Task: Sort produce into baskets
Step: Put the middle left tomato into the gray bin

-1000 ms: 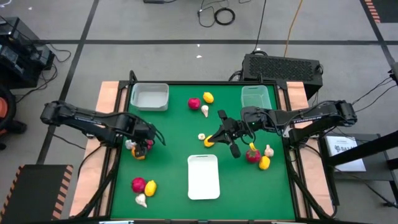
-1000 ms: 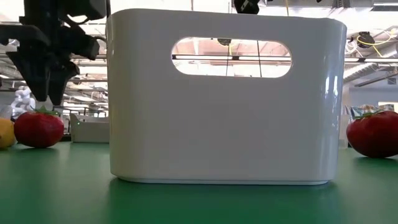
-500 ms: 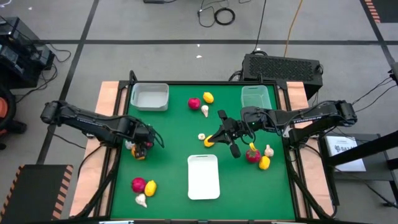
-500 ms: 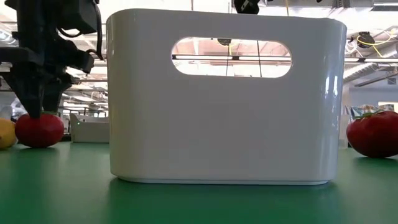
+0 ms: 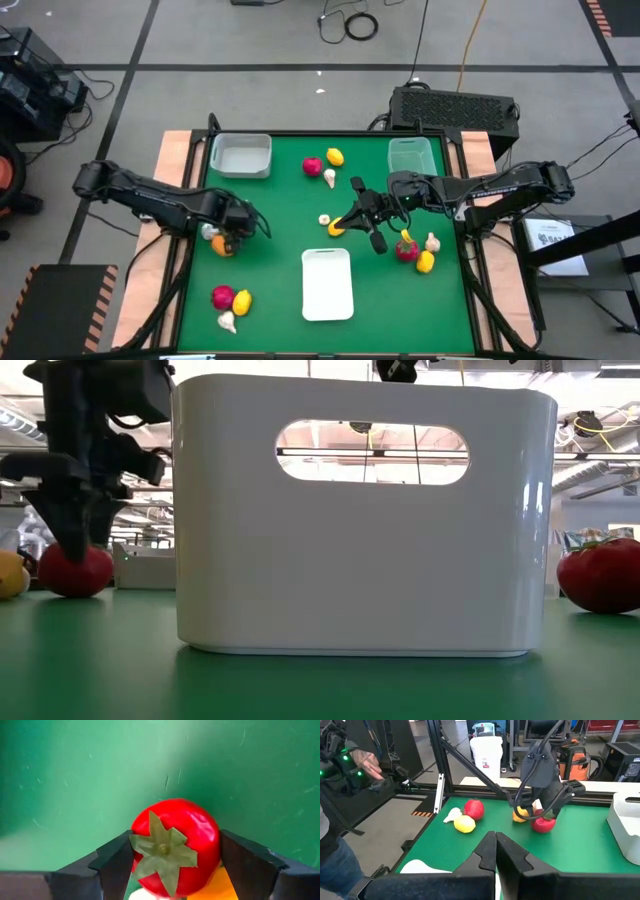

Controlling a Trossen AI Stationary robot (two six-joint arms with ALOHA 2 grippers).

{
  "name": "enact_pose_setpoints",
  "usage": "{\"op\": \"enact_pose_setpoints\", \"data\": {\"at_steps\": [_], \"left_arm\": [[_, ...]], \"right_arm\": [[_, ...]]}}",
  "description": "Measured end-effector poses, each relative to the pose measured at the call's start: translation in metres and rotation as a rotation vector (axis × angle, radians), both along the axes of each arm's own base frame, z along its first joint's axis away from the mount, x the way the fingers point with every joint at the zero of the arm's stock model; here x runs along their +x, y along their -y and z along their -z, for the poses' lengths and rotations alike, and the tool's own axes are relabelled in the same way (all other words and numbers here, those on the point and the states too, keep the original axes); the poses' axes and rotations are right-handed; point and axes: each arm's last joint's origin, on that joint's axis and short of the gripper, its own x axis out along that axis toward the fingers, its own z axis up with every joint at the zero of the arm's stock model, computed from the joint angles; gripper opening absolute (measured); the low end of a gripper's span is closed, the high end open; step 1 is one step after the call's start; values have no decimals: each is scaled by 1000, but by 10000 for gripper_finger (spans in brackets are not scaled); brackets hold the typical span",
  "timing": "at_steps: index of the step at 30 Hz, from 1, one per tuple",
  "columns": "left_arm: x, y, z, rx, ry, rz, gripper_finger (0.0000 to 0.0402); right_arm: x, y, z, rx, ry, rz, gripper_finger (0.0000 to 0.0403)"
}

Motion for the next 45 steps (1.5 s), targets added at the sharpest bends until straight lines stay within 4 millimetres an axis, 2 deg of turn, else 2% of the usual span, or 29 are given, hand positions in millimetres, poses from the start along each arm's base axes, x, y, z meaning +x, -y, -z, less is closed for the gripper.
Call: {"op": "enact_pose_setpoints", "data": {"at_steps": [9, 21, 25, 31, 39, 43, 45], "left_arm": [[1, 0, 2, 0, -7, 0, 278], [3, 0, -2, 1, -5, -8, 239], [6, 0, -18, 2, 38, -10, 236], [13, -11, -57, 24, 168, -74, 231], [18, -47, -113, 71, 365, -185, 233], [13, -66, -127, 101, 362, -236, 234], [7, -75, -128, 88, 340, -308, 234]], "right_arm": [[0, 0, 0, 0, 0, 0, 0], [0, 0, 0, 7, -3, 1, 0], [0, 0, 0, 7, -3, 1, 0], [0, 0, 0, 6, -2, 0, 0], [0, 0, 0, 7, -1, 0, 0], [0, 0, 0, 7, -1, 0, 0], [0, 0, 0, 7, -1, 1, 0]]}}
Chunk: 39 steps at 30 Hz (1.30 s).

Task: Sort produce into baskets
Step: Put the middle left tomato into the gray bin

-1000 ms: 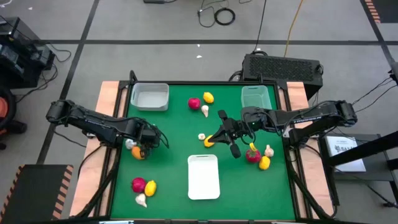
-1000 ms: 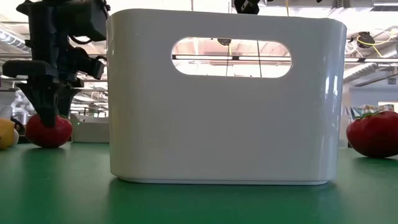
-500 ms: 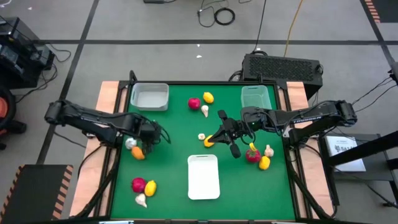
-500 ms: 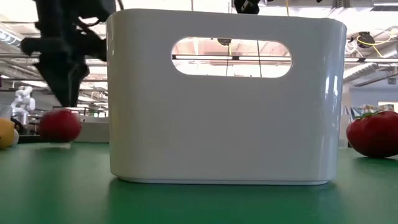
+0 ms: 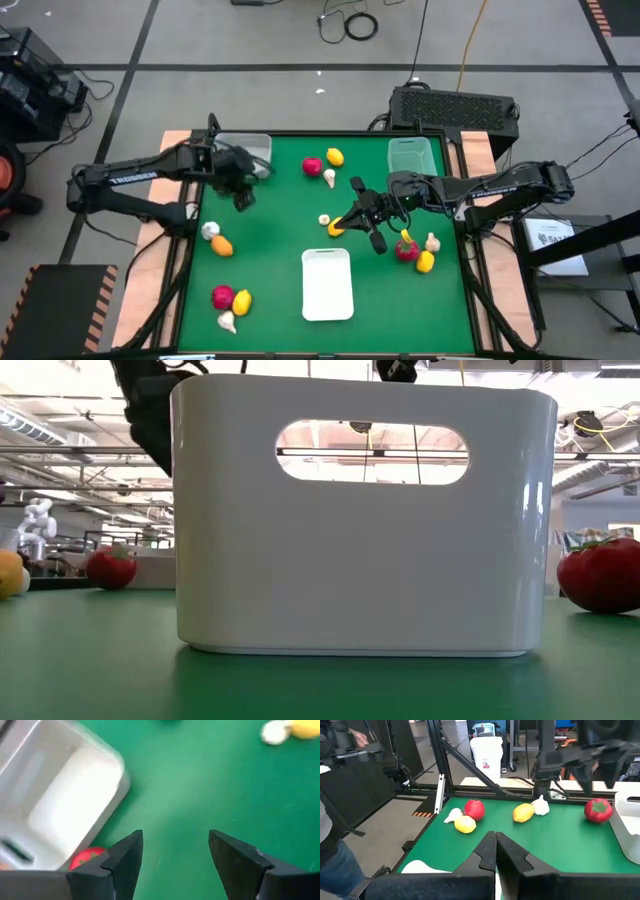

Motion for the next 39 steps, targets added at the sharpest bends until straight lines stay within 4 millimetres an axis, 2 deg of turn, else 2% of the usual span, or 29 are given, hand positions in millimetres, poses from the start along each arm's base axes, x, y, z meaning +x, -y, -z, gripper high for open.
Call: {"op": "enact_pose_setpoints", "data": {"at_steps": [2, 7, 13, 17, 27, 39], "left_arm": [[-7, -7, 2, -69, -32, -73, 234], [-29, -23, 9, -212, -162, -415, 235], [-42, -37, 12, -181, -270, -537, 235], [-45, -45, 18, -167, -279, -531, 235], [-52, -44, 57, -279, -339, -449, 235], [-50, -47, 63, -221, -332, -407, 235]], "right_arm": [[0, 0, 0, 0, 0, 0, 0], [0, 0, 0, -1, 0, 0, 0], [0, 0, 0, -33, 9, -7, 0], [0, 0, 0, -55, 16, -13, 0], [-1, 0, 5, -75, -27, -19, 0], [-2, 0, 6, -76, -38, -20, 0]]}}
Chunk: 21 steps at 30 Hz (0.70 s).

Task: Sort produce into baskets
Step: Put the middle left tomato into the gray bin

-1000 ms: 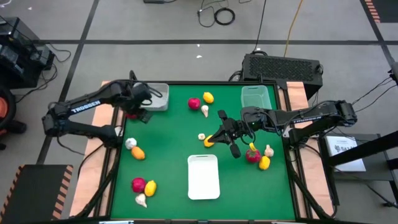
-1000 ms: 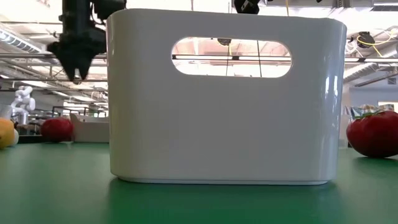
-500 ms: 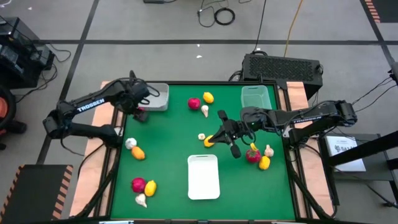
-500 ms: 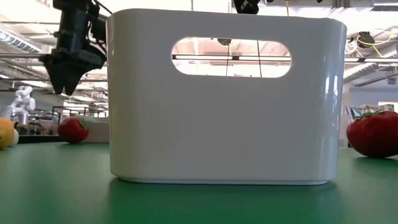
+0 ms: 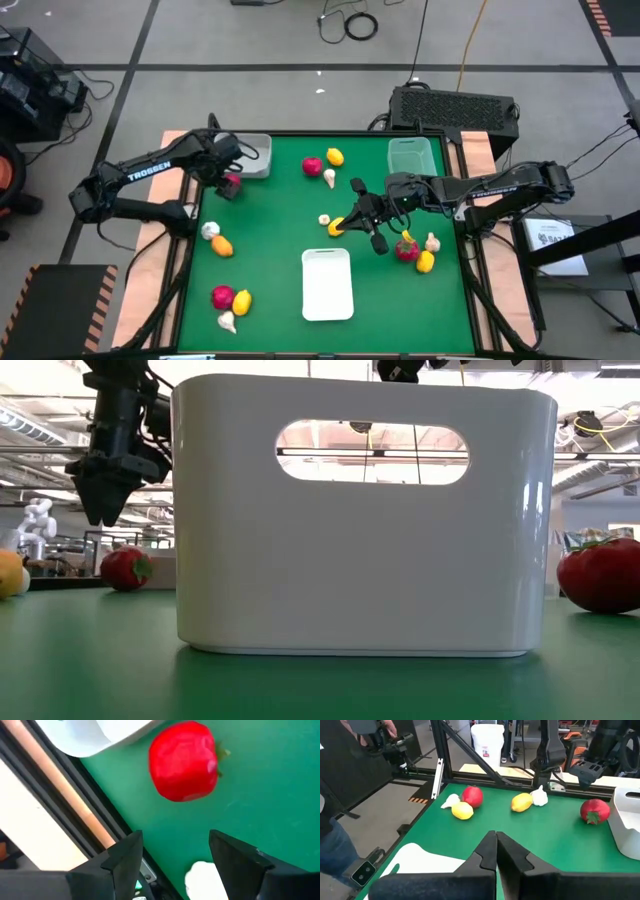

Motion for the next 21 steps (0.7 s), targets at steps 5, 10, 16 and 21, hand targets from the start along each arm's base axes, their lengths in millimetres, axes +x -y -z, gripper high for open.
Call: {"op": "enact_pose_setpoints", "data": {"at_steps": [5, 10, 16, 21], "left_arm": [[0, -1, 0, 35, -11, -3, 235], [2, -2, 0, 50, 3, -2, 235], [2, -3, 0, 52, 6, -3, 260], [3, -4, 0, 69, 16, -33, 325]], "right_arm": [[0, 0, 0, 0, 1, 0, 0], [0, 0, 0, 0, 1, 1, 0], [0, 0, 0, -8, 4, -2, 0], [0, 0, 0, -24, 9, -7, 0]]}}
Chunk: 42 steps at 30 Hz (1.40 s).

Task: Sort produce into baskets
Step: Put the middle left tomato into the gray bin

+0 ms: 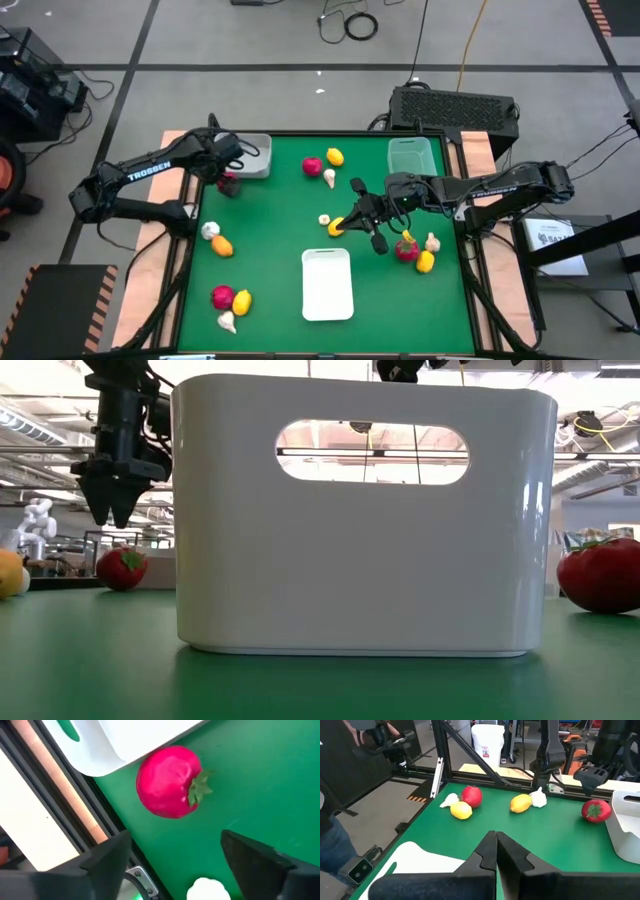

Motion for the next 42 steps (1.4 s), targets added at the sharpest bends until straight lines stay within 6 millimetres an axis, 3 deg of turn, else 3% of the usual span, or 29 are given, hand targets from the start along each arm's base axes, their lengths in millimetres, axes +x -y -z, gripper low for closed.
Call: {"op": "enact_pose_setpoints", "data": {"at_steps": [6, 14, 23, 32, 42], "left_arm": [[3, -2, 5, 0, 2, -53, 395], [8, -6, 40, -57, 18, -176, 380], [6, -16, 59, -25, 24, -261, 380], [10, -25, 68, 43, 85, -273, 380], [5, -21, 81, 48, 71, -275, 380]], "right_arm": [[0, 0, 0, 0, 0, 0, 0], [0, 0, 0, 0, 0, 0, 0], [0, 0, 0, 0, 0, 0, 0], [0, 0, 0, 0, 0, 0, 0], [0, 0, 0, 0, 0, 0, 0]]}}
